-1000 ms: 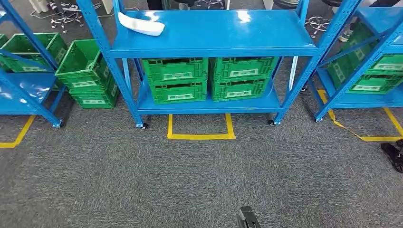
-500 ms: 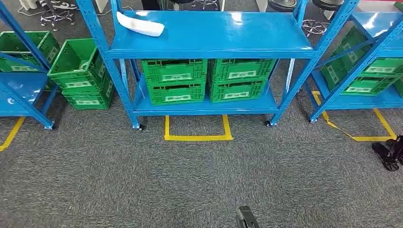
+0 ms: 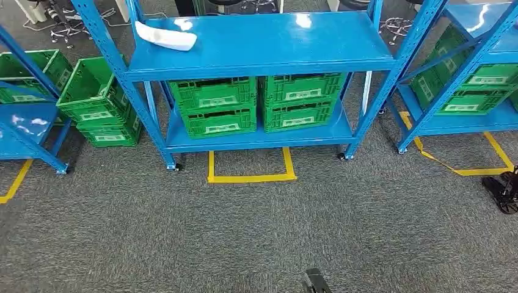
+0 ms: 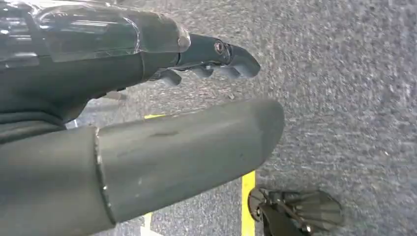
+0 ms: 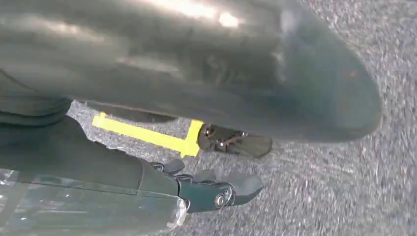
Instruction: Take the parts from the cabinet and place them on the table.
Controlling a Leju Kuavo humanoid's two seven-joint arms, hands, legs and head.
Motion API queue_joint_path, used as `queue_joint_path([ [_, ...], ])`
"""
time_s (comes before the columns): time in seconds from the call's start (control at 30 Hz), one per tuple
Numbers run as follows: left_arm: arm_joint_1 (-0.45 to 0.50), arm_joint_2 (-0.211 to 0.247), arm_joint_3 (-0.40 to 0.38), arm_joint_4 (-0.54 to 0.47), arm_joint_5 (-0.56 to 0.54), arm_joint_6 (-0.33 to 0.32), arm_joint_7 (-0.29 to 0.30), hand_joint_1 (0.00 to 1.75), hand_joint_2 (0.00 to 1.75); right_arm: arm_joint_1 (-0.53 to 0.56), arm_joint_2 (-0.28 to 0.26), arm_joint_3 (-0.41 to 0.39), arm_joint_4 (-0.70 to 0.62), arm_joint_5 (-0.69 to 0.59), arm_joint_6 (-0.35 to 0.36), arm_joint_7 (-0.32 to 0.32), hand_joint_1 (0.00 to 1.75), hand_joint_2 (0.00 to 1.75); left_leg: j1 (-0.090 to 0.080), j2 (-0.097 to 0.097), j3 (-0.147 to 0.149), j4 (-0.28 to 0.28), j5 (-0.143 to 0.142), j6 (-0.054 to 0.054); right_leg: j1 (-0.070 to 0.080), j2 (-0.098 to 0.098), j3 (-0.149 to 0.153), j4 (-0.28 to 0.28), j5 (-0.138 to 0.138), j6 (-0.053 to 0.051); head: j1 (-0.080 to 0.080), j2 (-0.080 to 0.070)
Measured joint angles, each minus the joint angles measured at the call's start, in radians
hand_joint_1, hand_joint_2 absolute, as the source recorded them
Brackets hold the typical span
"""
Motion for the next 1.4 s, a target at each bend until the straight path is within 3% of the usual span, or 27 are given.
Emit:
queue_joint_path([
  [0.17,0.000,0.007,0.000,0.000,0.002,-0.006,0.001,0.00,0.00,0.000,0.005,0.008,0.000,0.001,-0.003,0.000,0.00,0.00,0.000,-0.001,0.002,-0.006,0.001,-0.022,0.000,0.000,0.000,0.001,-0.002,-0.005,-0.007,0.000],
  [0.73,0.000,0.013,0.000,0.000,-0.002,-0.013,-0.030,0.00,0.00,-0.020,0.018,0.040,0.000,0.015,-0.001,0.001,0.00,0.00,-0.002,-0.001,0.004,-0.006,0.000,-0.022,-0.002,0.000,0.009,-0.008,-0.001,-0.003,-0.006,0.000],
  [0.77,0.000,0.014,0.000,0.000,-0.002,-0.015,-0.036,0.00,0.00,-0.020,0.019,0.040,0.000,0.015,-0.001,0.005,0.00,0.00,-0.005,-0.002,0.001,0.005,-0.007,-0.013,-0.010,-0.001,0.010,-0.016,0.004,0.006,-0.006,0.000],
  [0.87,0.000,0.020,0.000,0.000,-0.008,-0.017,-0.038,0.00,0.00,-0.019,0.025,0.040,0.000,-0.010,-0.002,0.006,0.00,0.00,-0.011,-0.002,0.005,-0.008,-0.004,0.005,-0.011,-0.003,0.017,-0.030,0.008,0.018,-0.015,0.000],
  [0.9,-0.001,0.020,0.000,0.000,-0.010,-0.017,-0.033,0.00,0.00,-0.019,0.025,0.040,0.000,-0.020,0.000,0.001,0.00,0.00,-0.010,-0.002,0.014,-0.024,0.002,0.011,-0.009,-0.003,0.024,-0.041,0.012,0.023,-0.018,0.000],
  [0.93,0.000,0.016,-0.003,0.000,-0.013,-0.015,-0.026,0.00,0.00,-0.016,0.022,0.040,0.000,-0.046,0.008,-0.015,0.00,0.00,0.003,-0.002,0.040,-0.065,0.021,0.011,-0.010,-0.003,0.031,-0.041,0.008,0.024,-0.012,0.000],
  [0.97,0.000,0.011,-0.008,0.000,-0.013,-0.011,-0.026,0.00,0.00,-0.016,0.017,0.039,0.000,-0.060,0.014,-0.023,0.00,0.00,0.003,-0.002,0.049,-0.076,0.023,0.014,-0.010,-0.001,0.015,-0.003,-0.017,0.026,-0.008,0.000],
  [1.07,0.000,0.006,-0.040,0.000,-0.014,0.011,-0.026,0.00,0.00,-0.007,0.002,0.038,0.002,-0.098,0.041,-0.010,0.00,0.00,0.002,-0.003,0.059,-0.077,0.017,0.017,-0.012,-0.001,-0.113,0.244,-0.119,0.038,0.007,0.000],
  [1.1,0.001,0.006,-0.045,0.000,-0.014,0.013,-0.026,0.00,0.00,-0.003,-0.002,0.038,0.002,-0.100,0.045,-0.002,0.00,0.00,0.002,-0.005,0.063,-0.076,0.013,0.016,-0.012,-0.001,-0.138,0.282,-0.124,0.040,0.008,0.000],
  [1.13,0.003,0.005,-0.049,0.000,-0.014,0.013,-0.023,0.00,0.00,0.000,-0.006,0.039,0.003,-0.104,0.050,0.014,0.00,0.00,0.002,-0.008,0.072,-0.076,0.007,0.013,-0.012,-0.001,-0.145,0.278,-0.096,0.042,0.014,0.000],
  [1.17,0.004,0.002,-0.050,0.000,-0.014,0.013,-0.018,0.00,0.00,0.000,-0.011,0.039,0.004,-0.103,0.052,0.022,0.00,0.00,0.003,-0.008,0.080,-0.076,0.000,0.011,-0.012,-0.001,-0.129,0.234,-0.058,0.041,0.016,0.000],
  [1.23,0.005,-0.005,-0.063,0.000,-0.014,0.007,-0.006,0.00,0.00,-0.001,-0.021,0.038,0.005,-0.100,0.052,0.021,0.00,0.00,0.006,-0.011,0.106,-0.074,-0.018,0.000,-0.014,-0.003,-0.049,0.048,0.060,0.039,0.023,0.000],
  [1.27,0.005,-0.005,-0.069,0.000,-0.014,0.005,-0.002,0.00,0.00,-0.001,-0.024,0.038,0.005,-0.098,0.053,0.011,0.00,0.00,0.009,-0.011,0.116,-0.073,-0.028,-0.005,-0.013,-0.006,-0.018,-0.009,0.071,0.037,0.027,0.000],
  [1.3,0.004,-0.005,-0.075,0.000,-0.014,0.003,0.002,0.00,0.00,-0.003,-0.024,0.038,0.005,-0.098,0.055,0.004,0.00,0.00,0.001,-0.011,0.115,-0.073,-0.035,-0.016,-0.005,-0.007,-0.007,-0.013,0.054,0.031,0.027,0.000],
  [1.33,0.003,-0.005,-0.076,0.000,-0.014,0.001,0.003,0.00,0.00,-0.007,-0.024,0.037,0.005,-0.098,0.055,-0.007,0.00,0.00,0.003,-0.009,0.111,-0.070,-0.038,-0.022,-0.004,-0.003,-0.004,-0.026,0.041,0.013,0.031,0.000],
  [1.37,0.003,-0.005,-0.077,0.000,-0.014,-0.002,0.006,0.00,0.00,-0.006,-0.027,0.036,0.005,-0.097,0.055,-0.010,0.00,0.00,0.003,-0.008,0.113,-0.073,-0.039,-0.025,-0.002,-0.001,-0.007,-0.022,0.038,0.006,0.030,0.000],
  [1.4,0.004,-0.006,-0.081,0.000,-0.014,-0.004,0.007,0.00,0.00,-0.003,-0.028,0.036,0.006,-0.096,0.055,-0.020,0.00,0.00,0.005,-0.007,0.117,-0.075,-0.042,-0.030,0.000,0.000,-0.008,-0.019,0.032,-0.002,0.019,0.000],
])
